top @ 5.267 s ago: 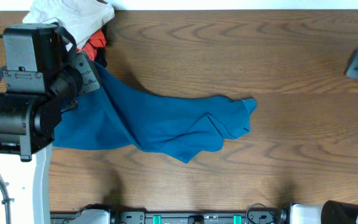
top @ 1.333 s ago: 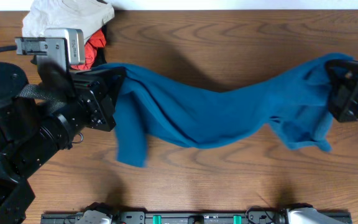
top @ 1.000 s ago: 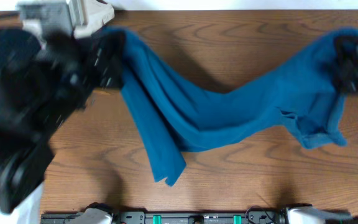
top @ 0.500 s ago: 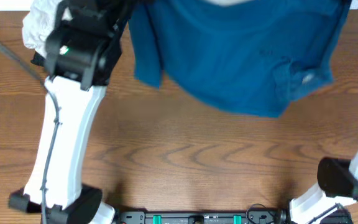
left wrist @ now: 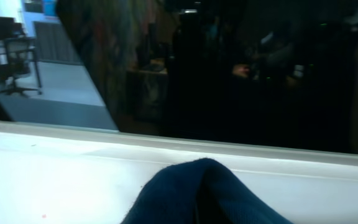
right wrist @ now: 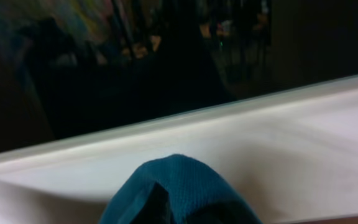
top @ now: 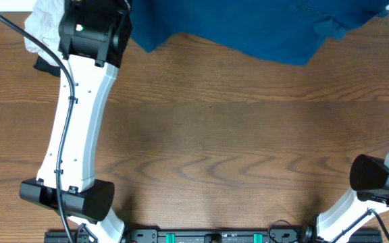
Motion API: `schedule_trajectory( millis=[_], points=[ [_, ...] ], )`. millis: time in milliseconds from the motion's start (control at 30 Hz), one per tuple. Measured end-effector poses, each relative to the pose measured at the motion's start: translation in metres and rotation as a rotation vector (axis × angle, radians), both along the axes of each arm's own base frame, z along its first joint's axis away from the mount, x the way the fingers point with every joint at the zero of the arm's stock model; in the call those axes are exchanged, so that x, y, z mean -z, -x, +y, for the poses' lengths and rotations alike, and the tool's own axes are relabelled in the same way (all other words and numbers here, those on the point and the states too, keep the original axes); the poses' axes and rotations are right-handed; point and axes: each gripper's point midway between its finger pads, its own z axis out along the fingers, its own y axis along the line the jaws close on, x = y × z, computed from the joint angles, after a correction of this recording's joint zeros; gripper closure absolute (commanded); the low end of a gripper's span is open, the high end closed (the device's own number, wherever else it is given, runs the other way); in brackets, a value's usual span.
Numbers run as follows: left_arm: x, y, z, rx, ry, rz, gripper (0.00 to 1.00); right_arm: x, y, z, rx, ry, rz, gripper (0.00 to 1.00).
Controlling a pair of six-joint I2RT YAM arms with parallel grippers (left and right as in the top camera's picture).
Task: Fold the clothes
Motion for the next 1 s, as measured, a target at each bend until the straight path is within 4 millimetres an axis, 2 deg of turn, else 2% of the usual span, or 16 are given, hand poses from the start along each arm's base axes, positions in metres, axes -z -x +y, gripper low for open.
schedule_trajectory(
  millis=[167,267,433,533,633,733,867,933,1000],
  points=[
    [0.003,-0.010,0.000,-0.007,0.002,-0.017,0.94,-0.013,-0.003,0.002,-0.014,0.000,-0.058,0.99],
    [0.005,-0.022,-0.003,-0.006,0.008,-0.044,0.94,-0.014,-0.010,0.001,-0.018,-0.017,-0.079,0.99],
    [0.027,-0.041,-0.008,-0.007,-0.006,-0.022,0.94,0.005,-0.033,-0.003,-0.019,-0.041,-0.068,0.99],
    [0.050,-0.052,-0.011,-0.007,-0.039,0.037,0.94,0.025,-0.043,-0.005,-0.018,-0.060,-0.020,0.99],
    [0.074,-0.053,-0.011,-0.005,-0.067,0.125,0.94,0.041,-0.043,-0.005,-0.018,-0.079,0.040,0.99],
    [0.102,-0.046,-0.011,0.000,-0.100,0.247,0.94,0.060,-0.038,-0.004,-0.012,-0.097,0.129,0.99],
    [0.140,-0.020,-0.016,0.023,-0.161,0.442,0.94,0.087,-0.021,-0.007,0.027,-0.117,0.265,0.99],
    [0.149,0.006,-0.024,0.052,-0.195,0.530,0.94,0.092,-0.005,-0.006,0.042,-0.120,0.321,0.99],
    [0.143,0.028,-0.033,0.081,-0.214,0.559,0.94,0.090,0.012,-0.004,0.050,-0.112,0.356,0.99]
  ],
)
